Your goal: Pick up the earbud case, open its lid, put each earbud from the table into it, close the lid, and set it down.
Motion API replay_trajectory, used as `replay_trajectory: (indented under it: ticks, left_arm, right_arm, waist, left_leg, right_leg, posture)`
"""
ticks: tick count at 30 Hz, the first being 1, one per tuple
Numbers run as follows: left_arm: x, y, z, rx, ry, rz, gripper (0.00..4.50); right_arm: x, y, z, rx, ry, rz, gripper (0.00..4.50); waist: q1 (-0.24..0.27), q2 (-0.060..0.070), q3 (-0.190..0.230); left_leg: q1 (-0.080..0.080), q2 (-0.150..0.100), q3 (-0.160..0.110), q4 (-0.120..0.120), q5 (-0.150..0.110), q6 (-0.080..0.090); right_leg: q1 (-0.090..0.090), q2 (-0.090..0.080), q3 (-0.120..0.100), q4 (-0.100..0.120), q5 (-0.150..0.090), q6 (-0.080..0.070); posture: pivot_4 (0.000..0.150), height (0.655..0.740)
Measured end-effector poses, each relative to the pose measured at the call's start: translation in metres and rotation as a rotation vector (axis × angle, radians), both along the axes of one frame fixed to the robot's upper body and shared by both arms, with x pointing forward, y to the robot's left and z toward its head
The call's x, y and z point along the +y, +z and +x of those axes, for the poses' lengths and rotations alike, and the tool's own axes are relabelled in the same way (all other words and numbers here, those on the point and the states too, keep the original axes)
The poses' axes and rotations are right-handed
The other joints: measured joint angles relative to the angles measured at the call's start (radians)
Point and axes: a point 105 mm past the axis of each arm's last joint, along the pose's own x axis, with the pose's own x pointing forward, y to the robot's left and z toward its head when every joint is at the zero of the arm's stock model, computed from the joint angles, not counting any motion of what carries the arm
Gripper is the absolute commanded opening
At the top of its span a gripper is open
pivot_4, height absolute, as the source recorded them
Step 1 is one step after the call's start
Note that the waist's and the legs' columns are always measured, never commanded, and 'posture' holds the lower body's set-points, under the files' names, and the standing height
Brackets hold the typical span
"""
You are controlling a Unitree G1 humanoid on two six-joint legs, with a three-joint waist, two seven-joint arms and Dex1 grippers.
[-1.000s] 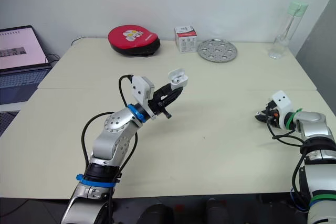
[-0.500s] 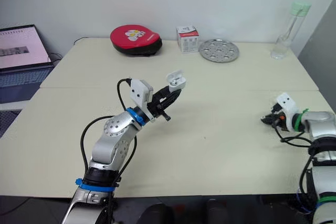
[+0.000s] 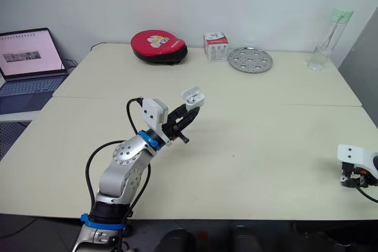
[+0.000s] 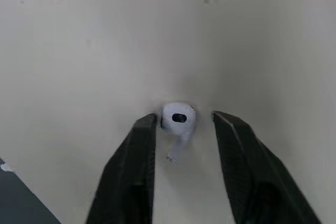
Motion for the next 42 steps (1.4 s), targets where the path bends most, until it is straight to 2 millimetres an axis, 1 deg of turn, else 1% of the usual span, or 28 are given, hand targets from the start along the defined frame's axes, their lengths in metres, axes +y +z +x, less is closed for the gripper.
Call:
replay_trajectory:
  ticks: [6,14,15,17,18,20,21,25,27,28,29,30,31,32,33,34,35,36,37,38,39,41,42]
  left_arm:
    - [0.003,-0.005,-0.001,0.018,0.009,0.009,0.77]
    - [0.002,0.002,-0.003,-0.005,0.011,0.006,0.77]
    - [0.003,0.001,-0.003,-0.004,0.012,0.006,0.77]
    - [0.003,0.0,-0.003,-0.001,0.015,0.006,0.77]
    - [0.003,0.0,-0.003,0.002,0.018,0.006,0.77]
    - [0.004,-0.001,-0.003,0.004,0.019,0.006,0.77]
    - [0.003,-0.001,-0.003,0.004,0.019,0.006,0.77]
    - [0.003,-0.001,-0.003,0.003,0.019,0.006,0.77]
    - [0.003,-0.001,-0.003,0.004,0.017,0.008,0.77]
    - [0.003,-0.001,-0.003,0.005,0.016,0.009,0.77]
    - [0.003,-0.002,-0.004,0.005,0.012,0.009,0.77]
    - [0.002,-0.002,-0.004,0.005,0.006,0.01,0.77]
    - [0.0,-0.002,-0.005,0.005,-0.005,0.011,0.77]
    - [-0.002,-0.002,-0.005,0.005,-0.013,0.011,0.77]
    - [-0.004,-0.001,-0.005,0.004,-0.022,0.012,0.77]
    - [-0.006,0.0,-0.005,0.001,-0.035,0.011,0.77]
    - [-0.008,0.002,-0.005,0.0,-0.05,0.009,0.77]
    - [-0.01,0.005,-0.004,0.0,-0.066,0.006,0.77]
    - [-0.01,0.006,-0.004,0.003,-0.077,0.007,0.77]
    - [-0.01,0.005,-0.003,0.012,-0.086,0.011,0.77]
    - [-0.01,0.003,-0.003,0.028,-0.099,0.013,0.77]
    - [-0.014,0.001,-0.003,0.053,-0.125,-0.002,0.77]
    - [-0.017,0.004,-0.003,0.061,-0.147,-0.014,0.77]
  right_arm:
    - [0.002,-0.002,0.001,0.011,0.031,-0.016,2.51]
    - [0.006,-0.004,0.005,0.019,0.026,-0.018,2.51]
    - [0.006,-0.004,0.005,0.022,0.022,-0.015,2.14]
    - [0.007,-0.005,0.004,0.032,0.019,-0.006,1.64]
    - [0.009,-0.007,0.004,0.037,0.023,0.0,1.19]
    - [0.011,-0.008,0.004,0.039,0.028,0.004,0.59]
    - [0.011,-0.008,0.005,0.038,0.031,0.005,0.37]
    - [0.014,-0.008,0.005,0.045,0.016,0.022,0.37]
    - [0.023,-0.006,0.009,0.044,-0.021,0.08,0.37]
    - [0.036,-0.005,0.014,0.037,-0.029,0.149,0.37]
    - [0.053,-0.003,0.019,0.025,-0.024,0.238,0.37]
    - [0.08,0.0,0.029,0.001,-0.013,0.367,0.37]
    - [0.113,0.008,0.041,-0.035,0.014,0.523,0.37]
    - [0.145,0.023,0.054,-0.084,0.022,0.681,0.37]
    - [0.17,0.042,0.064,-0.133,0.038,0.802,0.37]
    - [0.196,0.069,0.075,-0.192,0.042,0.954,0.37]
    - [0.215,0.096,0.081,-0.243,0.055,1.07,0.37]
    - [0.23,0.124,0.081,-0.295,0.084,1.158,0.37]
    - [0.24,0.144,0.082,-0.354,0.1,1.224,0.37]
    - [0.249,0.162,0.081,-0.407,0.121,1.283,0.37]
    - [0.259,0.175,0.08,-0.457,0.12,1.352,0.37]
    - [0.272,0.178,0.081,-0.509,0.098,1.409,0.37]
    - [0.28,0.176,0.079,-0.527,0.094,1.426,0.37]
  waist:
    - [0.001,-0.004,0.0]
    - [0.0,-0.01,-0.003]
    - [0.0,-0.01,-0.004]
    - [-0.001,-0.011,-0.005]
    - [-0.001,-0.013,-0.006]
    - [-0.002,-0.015,-0.007]
    - [-0.003,-0.015,-0.007]
    - [-0.004,-0.016,-0.007]
    - [-0.009,-0.016,-0.007]
    - [-0.014,-0.016,-0.007]
    - [-0.021,-0.015,-0.007]
    - [-0.029,-0.015,-0.007]
    - [-0.035,-0.013,-0.006]
    - [-0.041,-0.009,-0.003]
    - [-0.044,-0.004,0.0]
    - [-0.044,0.001,0.002]
    - [-0.041,0.003,0.003]
    - [-0.031,0.004,0.002]
    - [-0.022,0.003,0.002]
    - [-0.015,0.003,0.002]
    - [-0.01,0.002,0.002]
    - [-0.005,0.002,0.002]
    - [-0.004,0.002,0.002]
  left_leg:
    - [-0.001,0.0,0.0,0.0,0.0,0.0]
    - [0.0,0.001,-0.001,0.0,0.0,0.0]
    - [0.0,0.001,-0.001,0.0,0.0,0.0]
    - [0.0,0.001,-0.001,0.0,0.0,0.0]
    - [0.0,0.001,-0.001,0.0,0.0,0.0]
    - [0.0,0.001,0.0,0.0,0.0,0.0]
    - [0.0,0.001,0.0,0.0,0.0,0.0]
    - [0.0,0.001,0.0,0.0,0.0,0.0]
    - [0.0,0.001,0.0,0.0,0.0,0.0]
    - [0.001,0.001,0.0,0.0,0.0,0.0]
    - [0.001,0.002,0.0,0.0,0.0,0.0]
    - [0.001,0.002,0.0,-0.001,0.0,0.0]
    - [0.001,0.003,0.0,-0.001,0.0,0.0]
    - [0.001,0.003,0.0,-0.001,0.0,-0.001]
    - [0.0,0.003,0.0,0.0,0.0,-0.001]
    - [-0.001,0.002,0.0,0.0,0.001,-0.002]
    - [-0.004,0.002,-0.001,-0.001,0.001,-0.003]
    - [-0.005,0.002,-0.004,-0.001,0.002,-0.003]
    - [-0.006,0.002,-0.006,-0.001,0.001,-0.003]
    - [-0.007,0.002,-0.007,-0.001,0.001,-0.003]
    - [-0.008,0.001,-0.007,-0.001,0.001,-0.003]
    - [-0.01,-0.001,-0.006,-0.001,0.0,-0.002]
    - [-0.011,-0.002,-0.005,0.0,-0.001,-0.001]
  right_leg:
    - [0.0,0.0,0.0,0.0,0.0,0.0]
    - [0.0,0.0,-0.001,0.0,0.0,-0.001]
    - [0.0,0.0,-0.001,0.0,0.0,-0.001]
    - [0.0,0.0,-0.001,0.0,0.002,-0.004]
    - [0.0,0.0,-0.001,0.0,0.002,-0.004]
    - [0.0,0.0,0.0,0.0,0.002,-0.004]
    - [0.0,0.0,0.0,0.0,0.002,-0.004]
    - [0.0,0.0,0.0,0.0,0.002,-0.004]
    - [0.0,0.0,0.0,0.0,0.002,-0.005]
    - [0.0,0.0,0.0,0.001,0.002,-0.005]
    - [0.0,0.0,0.0,0.001,0.002,-0.005]
    - [0.0,0.001,0.0,0.002,0.002,-0.005]
    - [-0.001,0.001,0.001,0.002,0.002,-0.005]
    - [-0.001,0.001,0.001,0.003,0.002,-0.005]
    - [-0.002,0.001,0.001,0.004,0.003,-0.005]
    - [-0.004,0.001,0.001,0.005,0.003,-0.006]
    - [-0.006,0.001,0.0,0.006,0.003,-0.006]
    - [-0.006,0.001,-0.003,0.006,0.003,-0.006]
    - [-0.006,0.001,-0.005,0.005,0.003,-0.007]
    - [-0.006,0.001,-0.006,0.004,0.003,-0.007]
    - [-0.006,0.0,-0.006,0.002,0.003,-0.007]
    - [-0.006,-0.002,-0.005,0.001,0.003,-0.007]
    - [-0.007,-0.003,-0.004,0.0,0.003,-0.006]
  posture:
    - [0.15,0.74]
    - [0.15,0.74]
    - [0.15,0.74]
    - [0.15,0.74]
    - [0.15,0.74]
    - [0.15,0.74]
    - [0.15,0.74]
    - [0.15,0.74]
    - [0.15,0.74]
    - [0.15,0.74]
    - [0.15,0.74]
    - [0.15,0.74]
    - [0.15,0.74]
    - [0.15,0.74]
    - [0.15,0.74]
    - [0.15,0.74]
    - [0.15,0.74]
    - [0.15,0.74]
    - [0.15,0.74]
    - [0.15,0.74]
    - [0.15,0.74]
    - [0.15,0.74]
    - [0.15,0.74]
